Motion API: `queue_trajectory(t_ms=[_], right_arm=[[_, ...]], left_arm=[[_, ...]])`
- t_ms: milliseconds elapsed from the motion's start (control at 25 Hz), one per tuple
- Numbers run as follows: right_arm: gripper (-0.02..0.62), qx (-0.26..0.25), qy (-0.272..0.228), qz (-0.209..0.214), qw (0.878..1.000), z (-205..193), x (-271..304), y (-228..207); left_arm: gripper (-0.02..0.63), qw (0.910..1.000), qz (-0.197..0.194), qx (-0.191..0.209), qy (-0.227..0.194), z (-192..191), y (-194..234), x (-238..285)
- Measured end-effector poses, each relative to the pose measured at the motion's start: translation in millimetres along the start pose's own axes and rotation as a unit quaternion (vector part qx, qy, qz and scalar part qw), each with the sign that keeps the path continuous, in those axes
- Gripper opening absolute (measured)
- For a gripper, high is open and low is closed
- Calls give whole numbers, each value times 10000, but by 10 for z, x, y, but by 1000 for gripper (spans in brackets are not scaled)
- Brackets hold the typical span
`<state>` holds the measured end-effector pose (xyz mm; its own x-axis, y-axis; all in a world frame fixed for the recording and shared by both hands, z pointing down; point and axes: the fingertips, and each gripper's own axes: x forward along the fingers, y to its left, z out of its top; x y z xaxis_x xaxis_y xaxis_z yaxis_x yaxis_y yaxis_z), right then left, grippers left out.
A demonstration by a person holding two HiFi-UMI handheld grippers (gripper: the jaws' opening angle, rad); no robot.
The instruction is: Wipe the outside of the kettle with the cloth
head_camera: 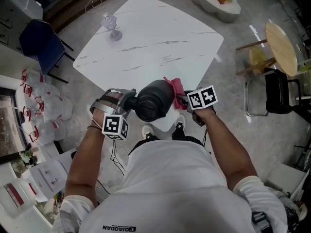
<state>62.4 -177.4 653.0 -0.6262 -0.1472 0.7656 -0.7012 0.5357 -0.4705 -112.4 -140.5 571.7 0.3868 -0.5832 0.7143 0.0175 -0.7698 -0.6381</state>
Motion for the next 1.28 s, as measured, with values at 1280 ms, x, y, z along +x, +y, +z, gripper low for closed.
queue_trajectory(t_ms=[1280], right_arm=[[106, -3690, 1911, 1428, 8983, 864, -397, 1469]], left_arm=[[89, 9937, -48, 1118, 100, 133, 123, 29]])
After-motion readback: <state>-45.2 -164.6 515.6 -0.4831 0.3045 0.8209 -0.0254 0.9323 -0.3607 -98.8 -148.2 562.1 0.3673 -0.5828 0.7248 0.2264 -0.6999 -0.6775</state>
